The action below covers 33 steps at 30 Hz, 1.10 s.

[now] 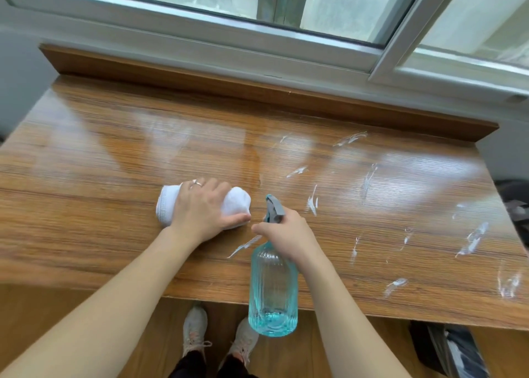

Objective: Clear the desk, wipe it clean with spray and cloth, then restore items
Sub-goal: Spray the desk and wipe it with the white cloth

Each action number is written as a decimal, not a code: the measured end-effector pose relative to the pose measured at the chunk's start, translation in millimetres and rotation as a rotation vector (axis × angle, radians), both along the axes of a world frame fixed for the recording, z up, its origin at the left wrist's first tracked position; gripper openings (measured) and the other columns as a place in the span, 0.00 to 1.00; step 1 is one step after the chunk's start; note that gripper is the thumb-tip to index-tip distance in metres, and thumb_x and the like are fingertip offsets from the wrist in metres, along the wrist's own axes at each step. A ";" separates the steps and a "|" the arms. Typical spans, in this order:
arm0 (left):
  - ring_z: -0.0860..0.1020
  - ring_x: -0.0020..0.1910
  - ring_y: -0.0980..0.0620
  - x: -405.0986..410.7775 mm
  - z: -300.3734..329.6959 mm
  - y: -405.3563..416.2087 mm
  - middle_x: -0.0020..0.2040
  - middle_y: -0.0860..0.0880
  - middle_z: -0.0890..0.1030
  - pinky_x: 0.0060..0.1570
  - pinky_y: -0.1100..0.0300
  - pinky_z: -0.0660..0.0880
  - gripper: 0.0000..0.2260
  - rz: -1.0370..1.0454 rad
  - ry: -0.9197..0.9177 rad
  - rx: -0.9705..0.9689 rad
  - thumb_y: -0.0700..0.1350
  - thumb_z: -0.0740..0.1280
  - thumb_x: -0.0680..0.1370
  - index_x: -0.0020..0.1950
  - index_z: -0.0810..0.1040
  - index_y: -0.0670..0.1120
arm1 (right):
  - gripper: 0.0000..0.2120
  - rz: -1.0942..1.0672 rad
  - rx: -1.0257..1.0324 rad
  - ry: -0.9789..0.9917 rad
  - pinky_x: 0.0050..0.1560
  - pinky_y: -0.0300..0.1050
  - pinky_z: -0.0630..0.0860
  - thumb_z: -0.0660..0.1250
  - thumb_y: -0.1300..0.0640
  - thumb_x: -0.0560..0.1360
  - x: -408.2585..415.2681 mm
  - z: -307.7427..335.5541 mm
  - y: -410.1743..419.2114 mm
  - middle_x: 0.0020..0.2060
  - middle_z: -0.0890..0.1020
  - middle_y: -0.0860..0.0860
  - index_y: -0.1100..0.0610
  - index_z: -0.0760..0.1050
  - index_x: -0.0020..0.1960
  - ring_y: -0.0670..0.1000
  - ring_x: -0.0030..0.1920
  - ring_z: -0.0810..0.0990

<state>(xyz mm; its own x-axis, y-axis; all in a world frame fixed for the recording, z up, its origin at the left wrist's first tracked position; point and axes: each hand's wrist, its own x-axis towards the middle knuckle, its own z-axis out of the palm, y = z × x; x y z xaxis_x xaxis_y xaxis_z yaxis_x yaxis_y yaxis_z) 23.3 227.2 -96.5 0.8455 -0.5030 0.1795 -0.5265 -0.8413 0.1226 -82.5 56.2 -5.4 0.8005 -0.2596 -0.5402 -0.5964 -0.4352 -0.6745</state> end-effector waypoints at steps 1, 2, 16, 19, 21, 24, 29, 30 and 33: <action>0.79 0.47 0.42 -3.8 -1.3 2.6 0.44 0.47 0.81 0.49 0.47 0.72 0.36 0.003 -0.012 0.003 0.78 0.56 0.64 0.50 0.80 0.48 | 0.13 0.010 -0.007 0.004 0.37 0.46 0.67 0.72 0.47 0.72 -1.1 0.3 1.3 0.35 0.75 0.46 0.51 0.69 0.40 0.49 0.35 0.72; 0.79 0.46 0.42 -5.3 -1.6 3.9 0.44 0.47 0.80 0.48 0.47 0.72 0.36 0.007 -0.020 0.008 0.78 0.56 0.65 0.49 0.80 0.48 | 0.13 0.020 -0.010 0.007 0.37 0.46 0.67 0.72 0.47 0.72 -2.7 1.2 2.7 0.35 0.75 0.46 0.51 0.69 0.40 0.49 0.35 0.73; 0.73 0.63 0.45 58.6 16.5 -19.7 0.62 0.47 0.77 0.55 0.48 0.67 0.43 0.062 0.123 0.137 0.80 0.47 0.65 0.63 0.73 0.51 | 0.12 0.023 0.028 0.030 0.37 0.45 0.68 0.72 0.47 0.73 -34.7 -3.1 37.5 0.36 0.76 0.45 0.50 0.70 0.40 0.47 0.36 0.73; 0.73 0.64 0.44 54.1 17.8 -7.6 0.63 0.47 0.78 0.56 0.48 0.67 0.42 0.096 0.148 0.138 0.80 0.49 0.65 0.63 0.73 0.50 | 0.13 0.022 0.021 0.038 0.38 0.45 0.68 0.72 0.47 0.73 -44.3 -2.6 53.3 0.36 0.75 0.45 0.50 0.69 0.40 0.47 0.36 0.72; 0.74 0.63 0.44 49.0 20.1 4.8 0.63 0.47 0.78 0.57 0.47 0.67 0.43 0.113 0.158 0.145 0.80 0.49 0.65 0.63 0.73 0.50 | 0.13 0.029 0.026 0.060 0.38 0.44 0.70 0.72 0.47 0.73 -49.1 -2.3 63.7 0.37 0.75 0.46 0.51 0.70 0.41 0.47 0.36 0.73; 0.73 0.65 0.44 42.3 22.0 21.7 0.65 0.48 0.76 0.60 0.47 0.66 0.41 0.114 0.174 0.123 0.79 0.52 0.67 0.65 0.72 0.50 | 0.12 0.018 0.023 0.070 0.38 0.44 0.69 0.72 0.50 0.74 -54.0 -3.5 78.1 0.36 0.74 0.47 0.52 0.69 0.41 0.48 0.34 0.71; 0.73 0.65 0.45 37.1 23.1 35.3 0.65 0.48 0.76 0.61 0.47 0.66 0.43 0.119 0.186 0.136 0.80 0.49 0.66 0.66 0.72 0.52 | 0.12 0.024 0.014 0.049 0.39 0.43 0.71 0.72 0.47 0.73 -57.1 -5.1 95.3 0.40 0.77 0.47 0.51 0.71 0.45 0.48 0.38 0.74; 0.73 0.65 0.45 36.1 23.3 37.4 0.65 0.48 0.76 0.60 0.48 0.66 0.42 0.124 0.191 0.141 0.80 0.49 0.66 0.66 0.72 0.52 | 0.12 0.043 0.011 0.049 0.39 0.43 0.71 0.73 0.46 0.73 -57.6 -4.9 97.5 0.40 0.77 0.47 0.50 0.71 0.45 0.48 0.38 0.75; 0.73 0.64 0.45 31.9 22.8 42.7 0.64 0.48 0.77 0.58 0.48 0.66 0.40 0.117 0.183 0.139 0.79 0.52 0.68 0.65 0.72 0.51 | 0.12 0.056 -0.002 0.050 0.39 0.44 0.71 0.73 0.49 0.72 -60.0 -5.6 102.2 0.38 0.75 0.48 0.50 0.70 0.43 0.48 0.37 0.73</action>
<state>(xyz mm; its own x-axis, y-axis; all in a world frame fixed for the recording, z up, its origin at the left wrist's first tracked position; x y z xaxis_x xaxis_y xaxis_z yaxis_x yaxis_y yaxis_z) 55.1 269.9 -73.6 0.9114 -0.4089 -0.0463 -0.4042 -0.9106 0.0861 -142.5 158.4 -11.0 0.7858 -0.2162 -0.5795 -0.6040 -0.4703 -0.6434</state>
